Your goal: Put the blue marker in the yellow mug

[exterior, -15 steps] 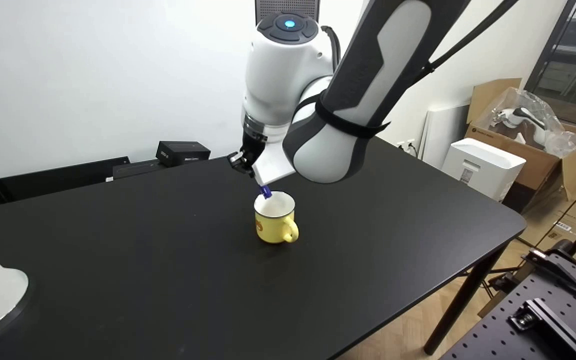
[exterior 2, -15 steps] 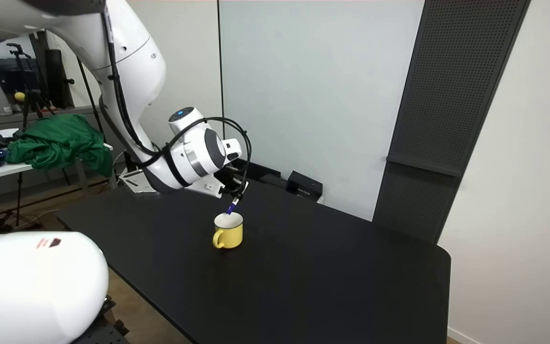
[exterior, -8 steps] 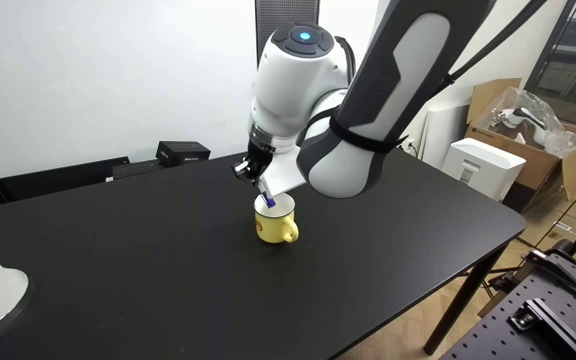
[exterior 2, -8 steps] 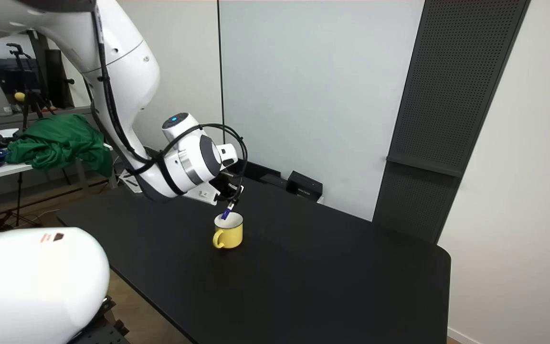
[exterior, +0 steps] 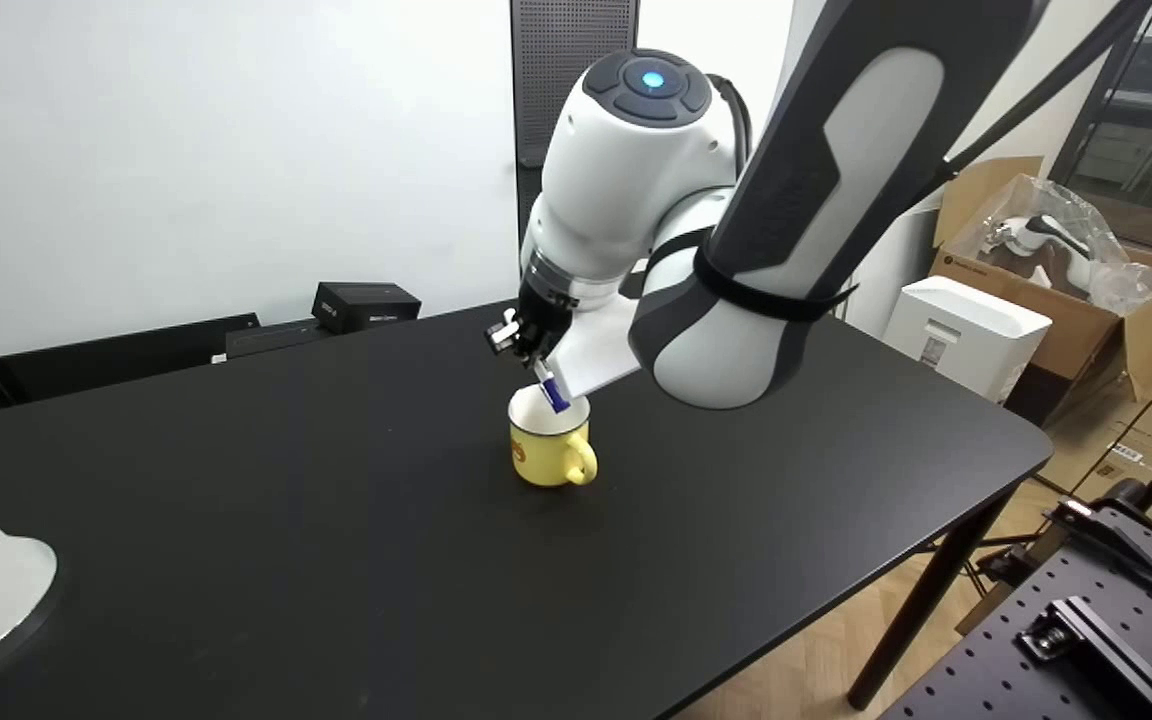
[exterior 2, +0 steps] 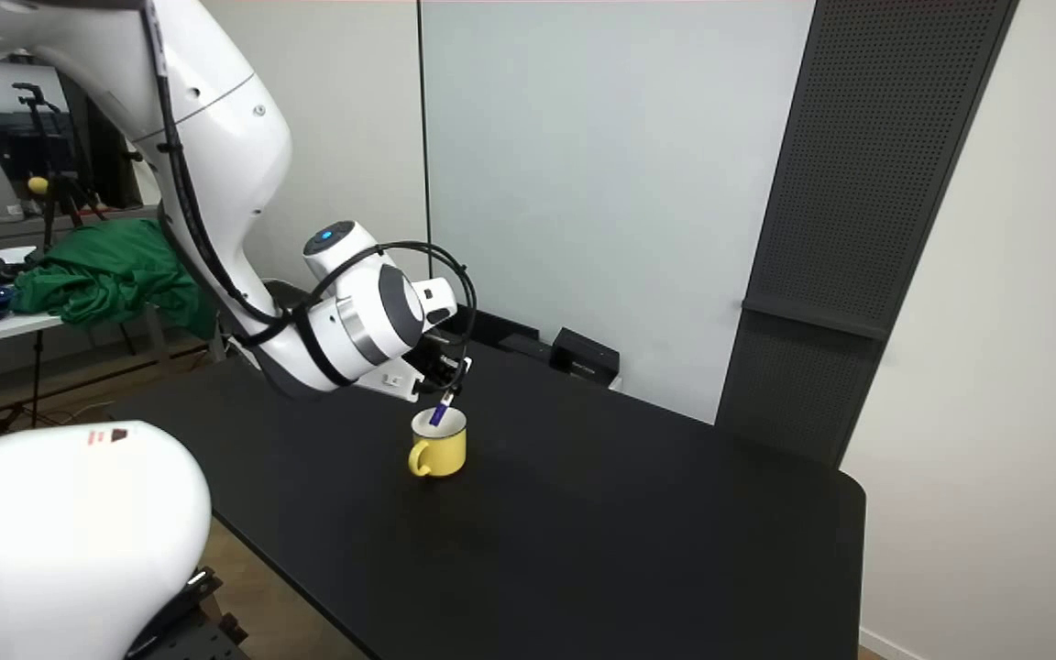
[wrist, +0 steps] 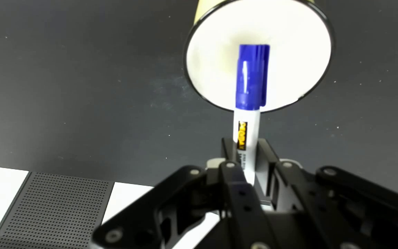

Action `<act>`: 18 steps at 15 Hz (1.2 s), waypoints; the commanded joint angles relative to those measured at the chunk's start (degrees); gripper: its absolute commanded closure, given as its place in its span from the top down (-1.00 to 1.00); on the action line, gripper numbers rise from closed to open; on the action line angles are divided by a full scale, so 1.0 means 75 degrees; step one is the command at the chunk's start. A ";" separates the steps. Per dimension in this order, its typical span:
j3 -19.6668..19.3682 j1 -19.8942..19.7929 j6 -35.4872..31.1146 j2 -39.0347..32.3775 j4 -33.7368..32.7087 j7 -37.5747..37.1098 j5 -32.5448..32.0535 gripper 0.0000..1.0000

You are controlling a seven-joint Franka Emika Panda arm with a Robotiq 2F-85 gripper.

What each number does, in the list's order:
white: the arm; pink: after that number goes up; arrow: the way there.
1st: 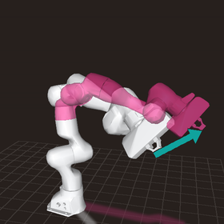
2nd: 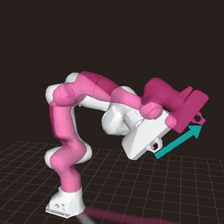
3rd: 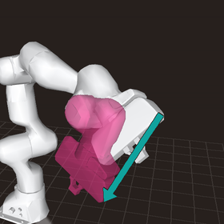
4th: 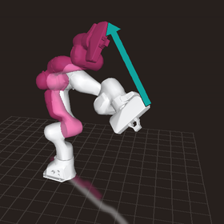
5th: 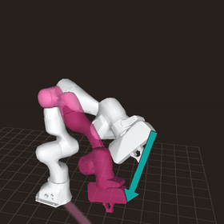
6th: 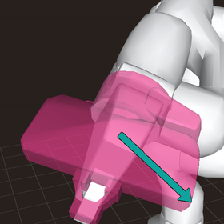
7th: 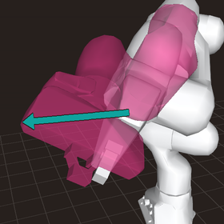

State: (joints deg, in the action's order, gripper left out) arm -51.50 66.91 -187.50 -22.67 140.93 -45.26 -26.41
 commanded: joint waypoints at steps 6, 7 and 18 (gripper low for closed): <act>-0.0029 0.0043 -0.0248 -0.0073 0.0340 -0.0105 0.0213 -0.91; 0.0005 0.0004 -0.0218 -0.0060 0.0330 -0.0092 0.0222 -0.91; 0.0576 -0.0586 -0.0150 0.0006 0.0243 -0.0008 0.0232 0.24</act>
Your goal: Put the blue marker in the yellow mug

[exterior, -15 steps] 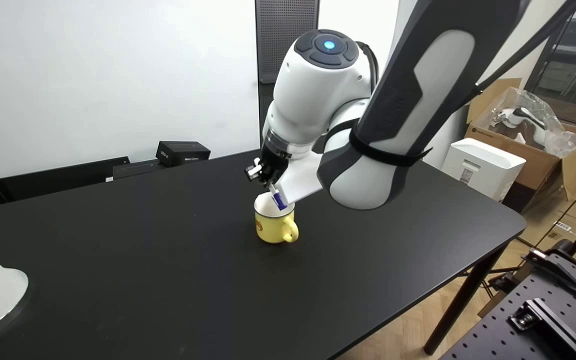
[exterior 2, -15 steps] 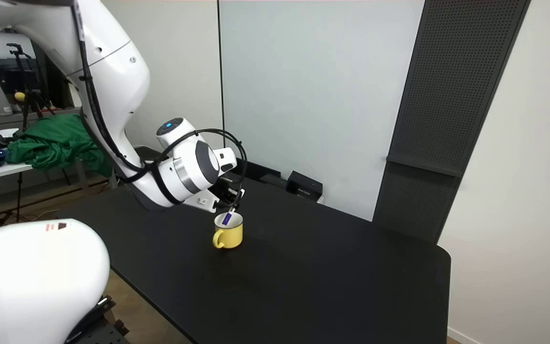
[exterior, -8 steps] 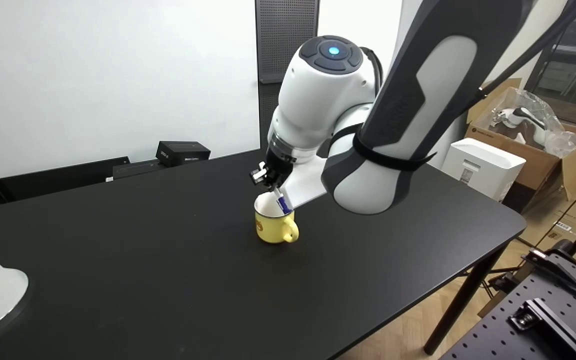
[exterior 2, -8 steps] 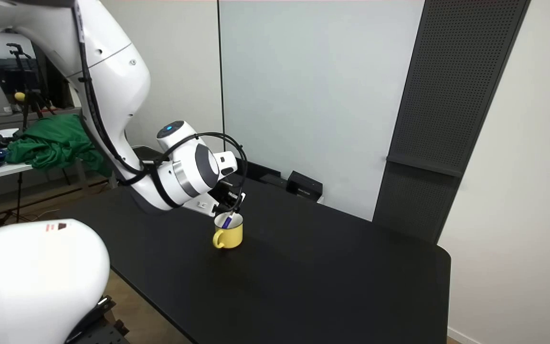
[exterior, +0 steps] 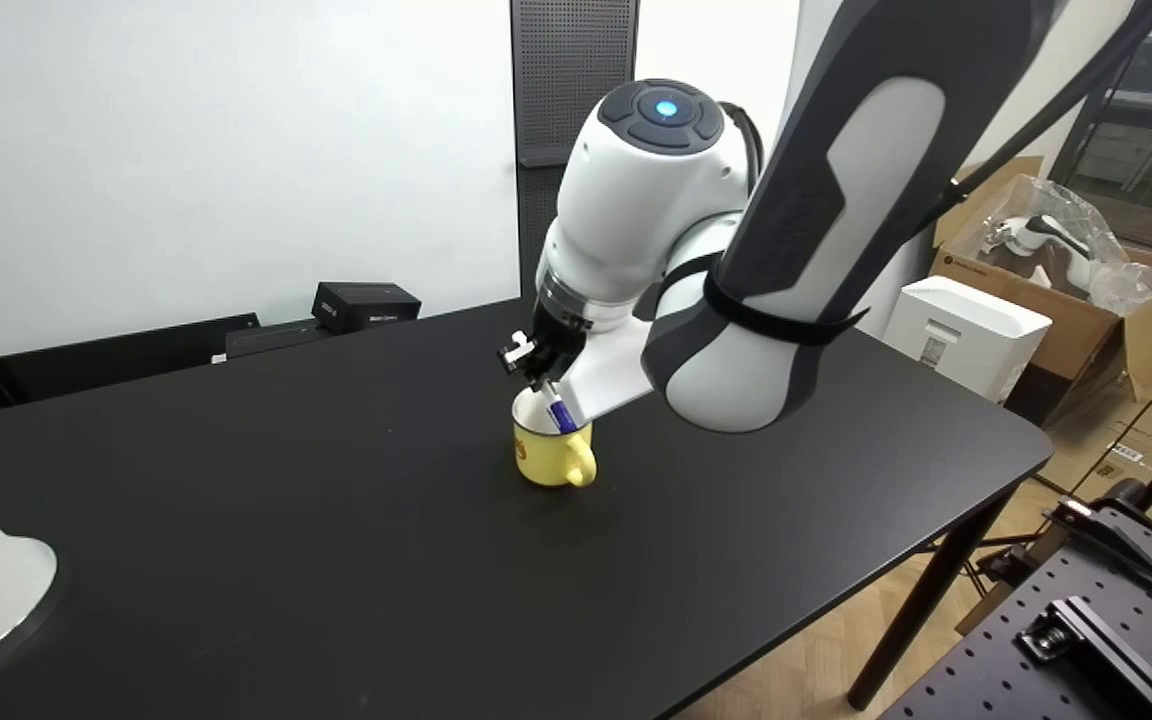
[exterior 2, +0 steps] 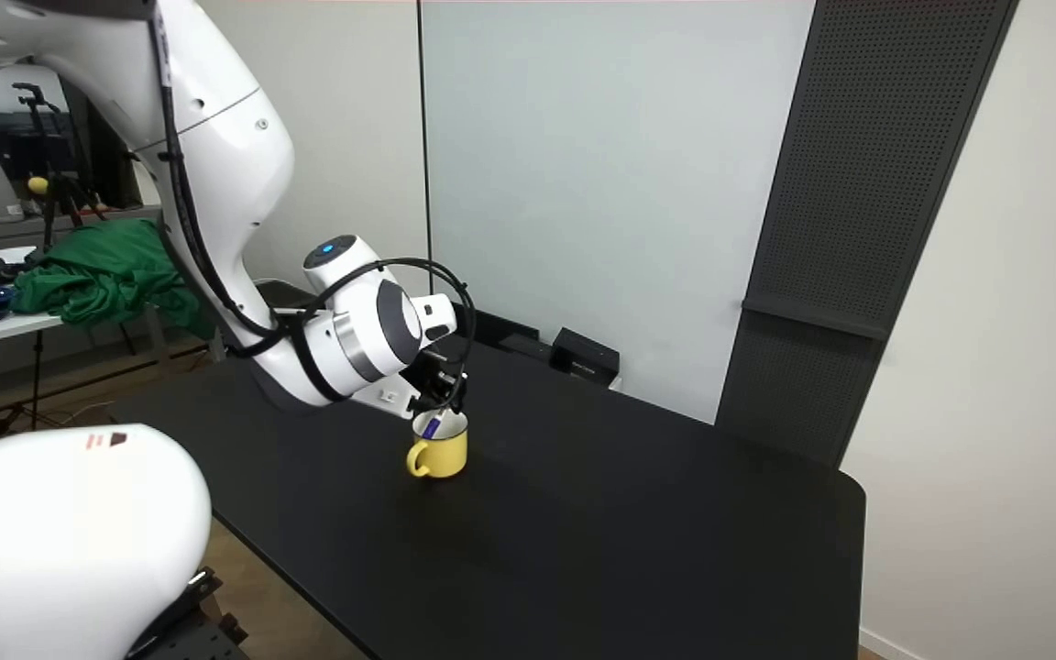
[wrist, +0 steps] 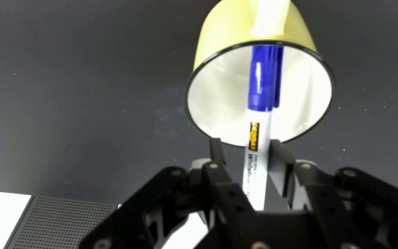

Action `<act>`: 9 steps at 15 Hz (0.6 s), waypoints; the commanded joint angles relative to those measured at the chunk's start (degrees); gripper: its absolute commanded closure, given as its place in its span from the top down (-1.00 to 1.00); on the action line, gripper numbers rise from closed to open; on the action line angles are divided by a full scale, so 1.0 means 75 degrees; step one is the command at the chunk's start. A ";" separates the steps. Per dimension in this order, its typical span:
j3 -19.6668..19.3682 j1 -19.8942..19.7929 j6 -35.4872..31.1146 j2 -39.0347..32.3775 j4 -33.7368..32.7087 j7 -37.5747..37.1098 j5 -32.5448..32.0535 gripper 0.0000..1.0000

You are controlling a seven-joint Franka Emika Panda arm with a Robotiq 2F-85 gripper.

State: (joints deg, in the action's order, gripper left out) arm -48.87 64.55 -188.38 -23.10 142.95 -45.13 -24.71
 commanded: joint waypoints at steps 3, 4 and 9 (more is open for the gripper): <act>0.0434 -0.0504 -0.0022 0.0104 -0.0016 -0.0021 0.0001 0.65; 0.0491 -0.0568 -0.0019 0.0108 -0.0015 -0.0022 0.0003 0.80; 0.2173 -0.2117 0.0797 0.1161 0.0327 0.0094 -0.0098 1.00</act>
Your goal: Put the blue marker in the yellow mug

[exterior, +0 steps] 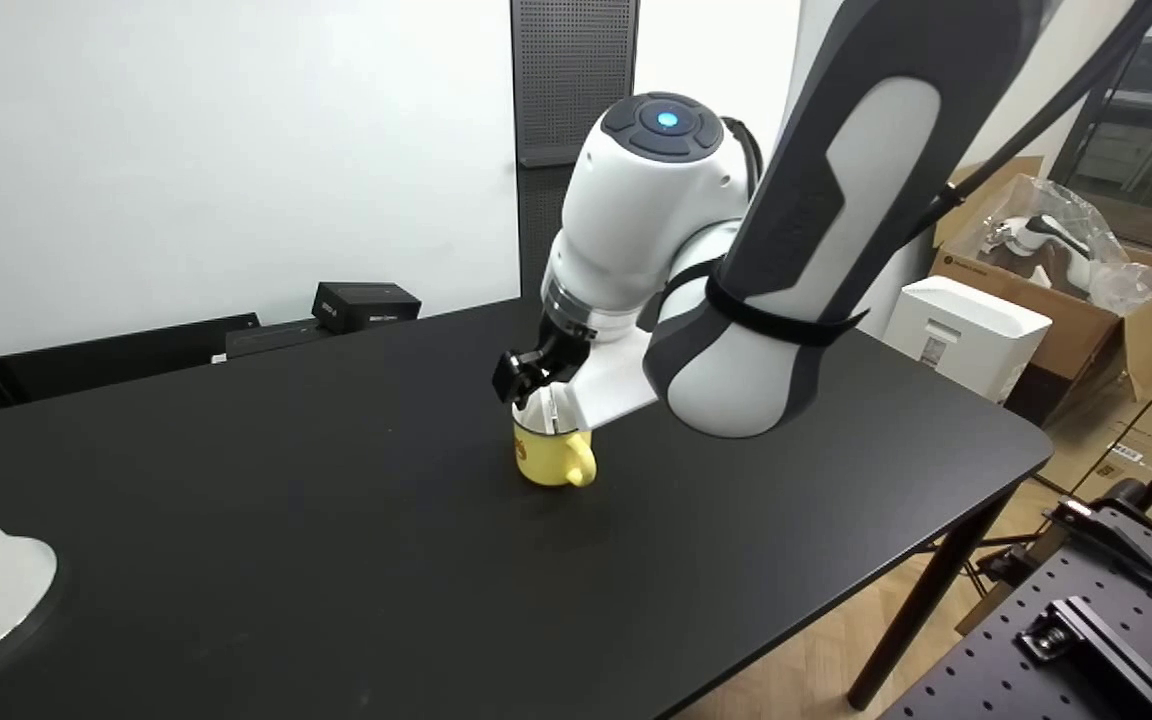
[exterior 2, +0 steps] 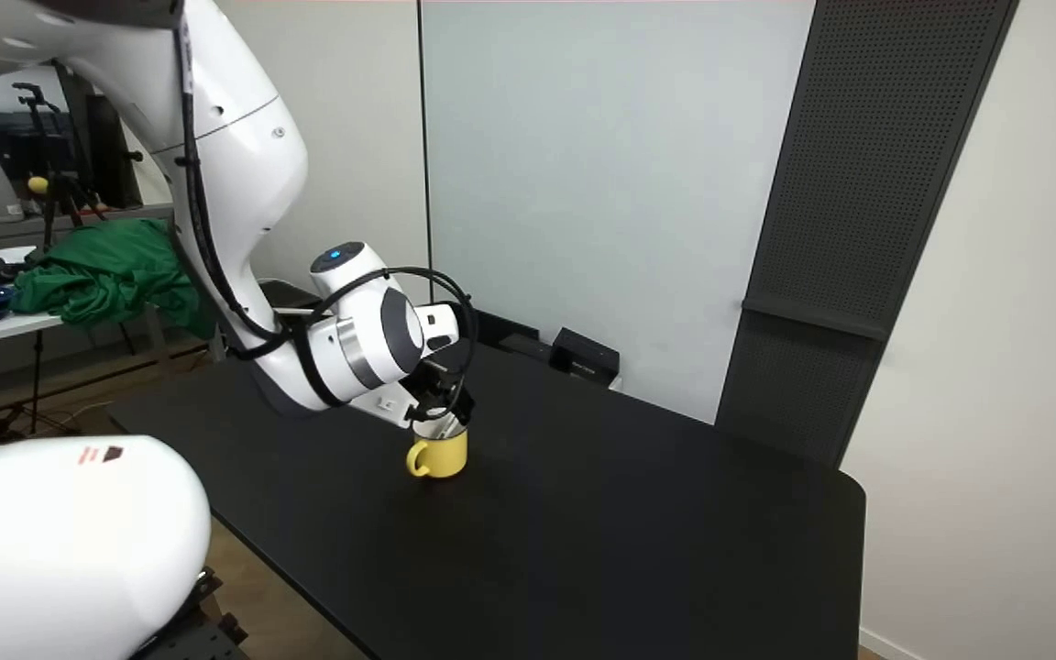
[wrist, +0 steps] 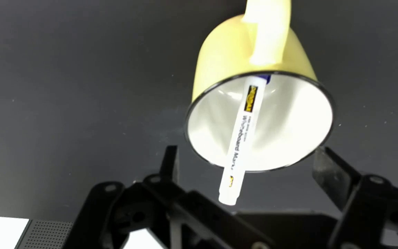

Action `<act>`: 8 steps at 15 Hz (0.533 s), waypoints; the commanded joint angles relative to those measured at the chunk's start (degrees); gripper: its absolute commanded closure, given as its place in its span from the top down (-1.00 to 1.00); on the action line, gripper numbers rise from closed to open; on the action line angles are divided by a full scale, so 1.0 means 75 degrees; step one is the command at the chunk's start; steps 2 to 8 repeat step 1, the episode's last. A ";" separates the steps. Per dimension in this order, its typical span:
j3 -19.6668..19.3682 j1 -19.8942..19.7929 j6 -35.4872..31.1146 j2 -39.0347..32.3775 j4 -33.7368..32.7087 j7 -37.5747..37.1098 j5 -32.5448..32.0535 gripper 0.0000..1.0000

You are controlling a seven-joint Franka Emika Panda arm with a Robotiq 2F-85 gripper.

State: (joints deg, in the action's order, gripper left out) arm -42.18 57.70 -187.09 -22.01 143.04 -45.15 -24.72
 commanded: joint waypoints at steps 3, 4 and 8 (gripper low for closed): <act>0.1792 -0.1620 0.0882 0.1210 0.0399 0.0123 0.0054 1.00; 0.1792 -0.1620 0.0882 0.1210 0.0399 0.0123 0.0054 1.00; 0.1792 -0.1620 0.0882 0.1210 0.0399 0.0123 0.0054 1.00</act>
